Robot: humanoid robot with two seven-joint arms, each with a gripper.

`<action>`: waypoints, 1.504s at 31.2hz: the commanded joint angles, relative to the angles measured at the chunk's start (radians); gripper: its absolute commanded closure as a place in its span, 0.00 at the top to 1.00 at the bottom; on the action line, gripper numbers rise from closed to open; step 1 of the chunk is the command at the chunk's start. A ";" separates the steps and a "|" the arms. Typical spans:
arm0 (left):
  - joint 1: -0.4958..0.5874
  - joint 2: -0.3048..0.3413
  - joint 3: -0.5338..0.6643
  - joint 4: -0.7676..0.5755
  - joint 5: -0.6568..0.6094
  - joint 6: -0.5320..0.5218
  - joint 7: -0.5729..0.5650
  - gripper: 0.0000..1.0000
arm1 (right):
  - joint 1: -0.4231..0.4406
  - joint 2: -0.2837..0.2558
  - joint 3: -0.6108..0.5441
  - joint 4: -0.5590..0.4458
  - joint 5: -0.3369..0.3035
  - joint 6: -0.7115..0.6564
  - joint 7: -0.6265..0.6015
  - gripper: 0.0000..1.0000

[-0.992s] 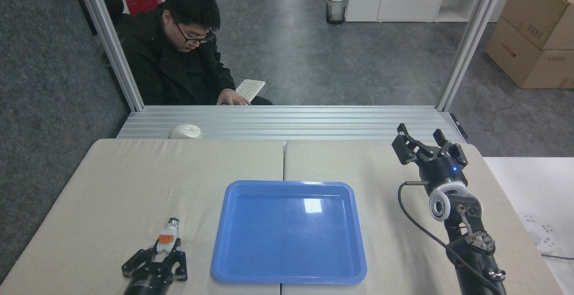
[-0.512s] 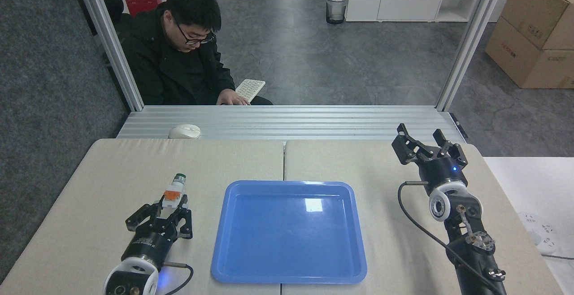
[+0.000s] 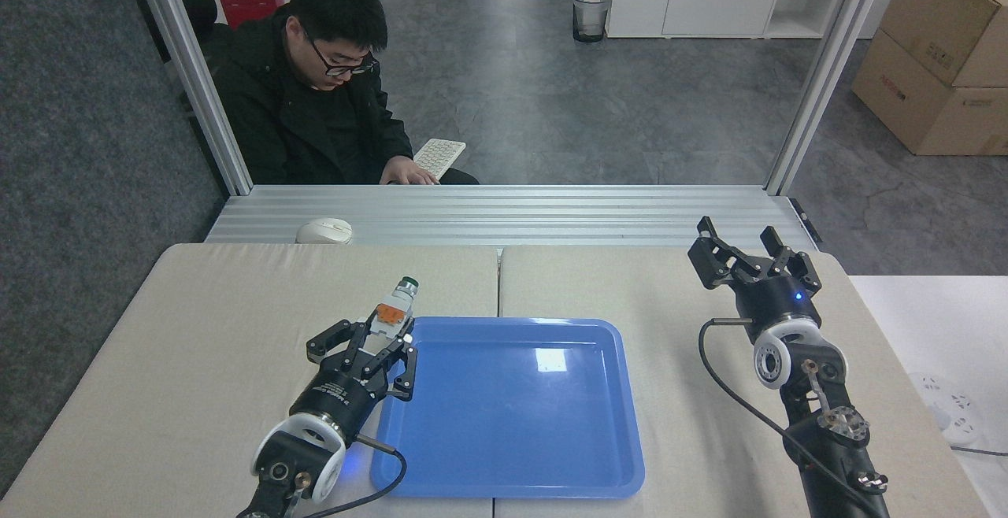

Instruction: Pick up switch part and place in tray

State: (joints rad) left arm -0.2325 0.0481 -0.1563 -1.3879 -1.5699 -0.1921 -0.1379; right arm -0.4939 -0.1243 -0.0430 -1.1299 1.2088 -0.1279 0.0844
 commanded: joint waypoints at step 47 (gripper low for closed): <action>-0.122 -0.059 0.213 0.010 -0.027 0.155 0.129 1.00 | 0.000 0.000 -0.008 0.001 0.000 -0.004 0.000 1.00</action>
State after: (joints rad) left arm -0.3046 -0.0150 -0.2339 -1.3790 -1.6276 -0.0410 -0.0747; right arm -0.4939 -0.1243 -0.0481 -1.1294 1.2088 -0.1314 0.0845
